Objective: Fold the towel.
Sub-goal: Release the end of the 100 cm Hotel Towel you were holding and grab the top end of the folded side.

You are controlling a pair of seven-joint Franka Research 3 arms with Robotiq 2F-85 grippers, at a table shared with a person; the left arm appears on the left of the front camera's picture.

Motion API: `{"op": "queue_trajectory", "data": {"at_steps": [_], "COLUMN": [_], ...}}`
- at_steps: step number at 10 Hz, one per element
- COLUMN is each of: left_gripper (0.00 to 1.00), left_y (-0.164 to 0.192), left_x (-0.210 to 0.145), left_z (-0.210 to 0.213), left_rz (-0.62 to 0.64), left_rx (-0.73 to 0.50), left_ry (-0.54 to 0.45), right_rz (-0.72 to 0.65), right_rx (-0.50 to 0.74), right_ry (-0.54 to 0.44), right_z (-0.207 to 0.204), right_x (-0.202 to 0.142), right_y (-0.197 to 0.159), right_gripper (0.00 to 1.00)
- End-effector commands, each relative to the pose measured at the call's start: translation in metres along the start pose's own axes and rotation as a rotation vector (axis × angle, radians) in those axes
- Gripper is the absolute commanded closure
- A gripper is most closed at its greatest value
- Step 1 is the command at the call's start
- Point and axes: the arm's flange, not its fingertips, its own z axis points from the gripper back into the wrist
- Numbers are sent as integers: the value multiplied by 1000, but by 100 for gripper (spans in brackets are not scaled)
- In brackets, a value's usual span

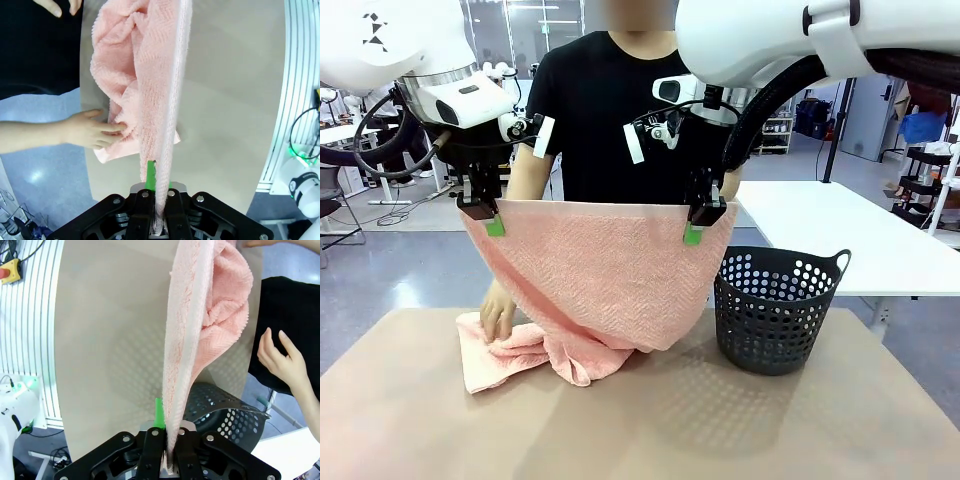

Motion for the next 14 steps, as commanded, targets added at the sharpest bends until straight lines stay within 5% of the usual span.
{"op": "queue_trajectory", "data": {"at_steps": [1, 14], "left_gripper": [100, 100], "left_y": [1, 1], "left_x": [-1, -1], "left_z": [0, 0], "left_rz": [-8, -8], "left_rx": [3, 3], "left_ry": [2, 2], "right_rz": [2, 2], "right_rx": [1, 1], "right_ry": [1, 1], "right_z": [0, 0], "right_x": [-1, -1], "right_y": [0, 0], "right_gripper": [100, 100]}}
